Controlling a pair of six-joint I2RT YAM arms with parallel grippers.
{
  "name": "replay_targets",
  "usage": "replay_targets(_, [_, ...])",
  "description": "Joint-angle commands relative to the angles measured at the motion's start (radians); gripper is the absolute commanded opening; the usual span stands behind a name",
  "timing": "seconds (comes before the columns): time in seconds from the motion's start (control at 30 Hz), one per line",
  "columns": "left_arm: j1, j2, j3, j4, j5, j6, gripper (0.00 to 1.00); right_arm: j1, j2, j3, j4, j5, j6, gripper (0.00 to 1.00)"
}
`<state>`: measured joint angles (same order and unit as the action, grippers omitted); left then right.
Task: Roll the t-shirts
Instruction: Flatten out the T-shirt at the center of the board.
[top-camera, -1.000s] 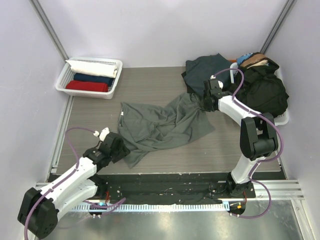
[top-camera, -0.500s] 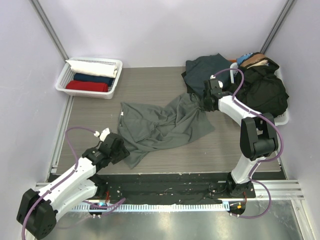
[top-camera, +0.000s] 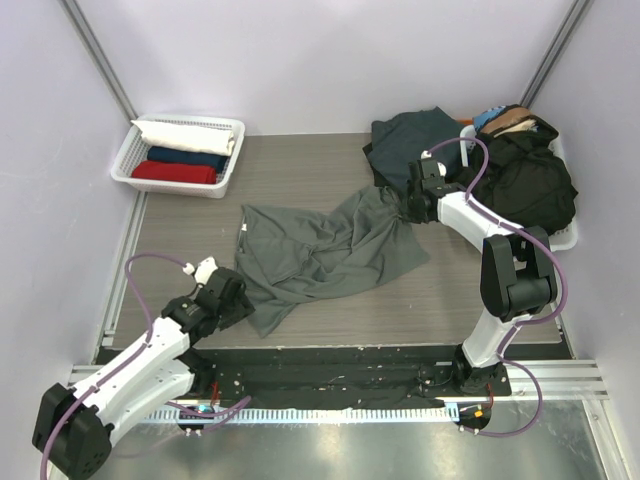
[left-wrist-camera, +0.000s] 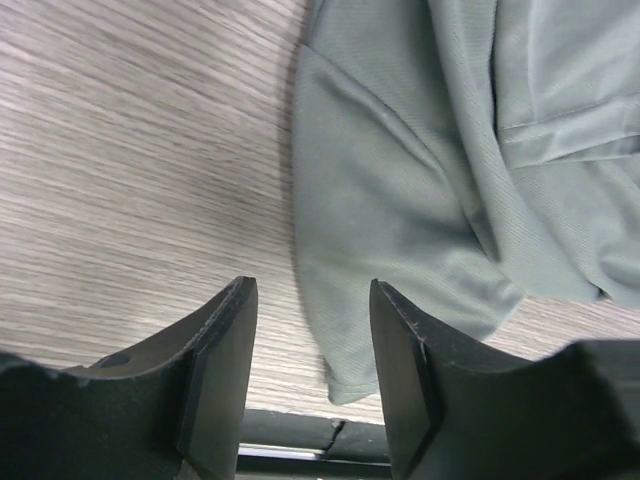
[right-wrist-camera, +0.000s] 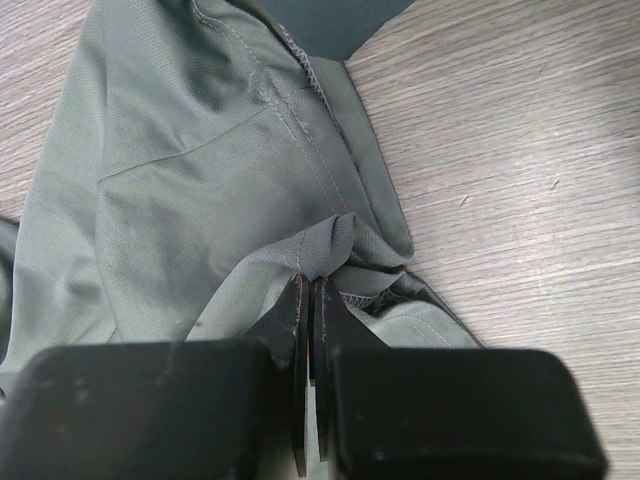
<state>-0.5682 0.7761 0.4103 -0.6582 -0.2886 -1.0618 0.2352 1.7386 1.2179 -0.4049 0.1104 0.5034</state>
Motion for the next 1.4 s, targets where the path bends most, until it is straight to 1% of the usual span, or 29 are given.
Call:
replay_targets(0.0, [-0.004,0.02,-0.008,0.057,0.078,-0.003,0.51,-0.005,-0.056,0.006,0.032,-0.005,0.006,0.01])
replay_targets(0.1, [-0.025,0.043,-0.018,0.072,0.106,-0.029,0.48,-0.007,-0.056,0.005,0.034,-0.008,0.006,0.01])
replay_targets(0.13, [-0.03,0.038,-0.022,0.072,0.101,-0.033,0.45,-0.007,-0.056,0.005,0.034,-0.009,0.007,0.01])
replay_targets(0.3, [-0.062,0.02,-0.027,0.037,0.042,-0.055,0.45,-0.008,-0.056,-0.001,0.038,-0.008,0.009,0.01])
replay_targets(0.4, [-0.079,0.052,-0.033,0.064,0.058,-0.063,0.43,-0.008,-0.057,-0.003,0.043,-0.009,0.011,0.01])
replay_targets(0.5, [-0.099,0.104,-0.036,0.117,0.065,-0.07,0.39,-0.008,-0.057,-0.009,0.046,-0.015,0.012,0.01])
replay_targets(0.57, [-0.117,0.12,-0.036,0.143,0.055,-0.072,0.25,-0.008,-0.06,-0.008,0.044,-0.017,0.011,0.01])
replay_targets(0.6, [-0.121,0.118,-0.041,0.153,0.054,-0.073,0.13,-0.008,-0.066,-0.012,0.044,-0.017,0.011,0.01])
replay_targets(0.67, [-0.122,0.104,-0.044,0.169,0.054,-0.063,0.0,-0.01,-0.079,-0.017,0.044,-0.017,0.007,0.01])
replay_targets(0.7, [-0.122,0.076,-0.036,0.163,0.048,-0.058,0.0,-0.011,-0.096,-0.024,0.046,-0.017,0.006,0.01])
replay_targets(0.77, [-0.122,0.037,-0.007,0.089,0.005,-0.04,0.0,-0.01,-0.117,-0.032,0.041,-0.011,0.003,0.01])
replay_targets(0.83, [-0.122,-0.032,0.051,-0.004,-0.026,-0.014,0.0,-0.011,-0.154,-0.037,0.028,-0.008,0.001,0.01])
replay_targets(0.9, [-0.122,-0.066,0.097,-0.069,-0.056,0.002,0.0,-0.011,-0.18,-0.028,0.006,-0.009,-0.002,0.01])
replay_targets(0.93, [-0.121,-0.087,0.146,-0.119,-0.061,0.011,0.0,-0.01,-0.203,-0.021,0.0,-0.011,0.001,0.01])
replay_targets(1.07, [-0.119,-0.1,0.234,-0.156,-0.015,0.026,0.0,-0.008,-0.229,0.032,-0.035,-0.009,0.004,0.01])
replay_targets(1.17, [-0.113,-0.1,0.329,-0.198,-0.023,0.06,0.0,-0.013,-0.179,0.116,-0.064,-0.011,0.004,0.01])
replay_targets(1.2, [-0.102,-0.1,0.352,-0.216,-0.03,0.074,0.0,-0.014,-0.157,0.184,-0.077,-0.012,0.004,0.01])
replay_targets(1.37, [-0.046,-0.055,0.533,-0.267,-0.037,0.164,0.0,-0.031,-0.004,0.389,-0.121,-0.018,0.014,0.01])
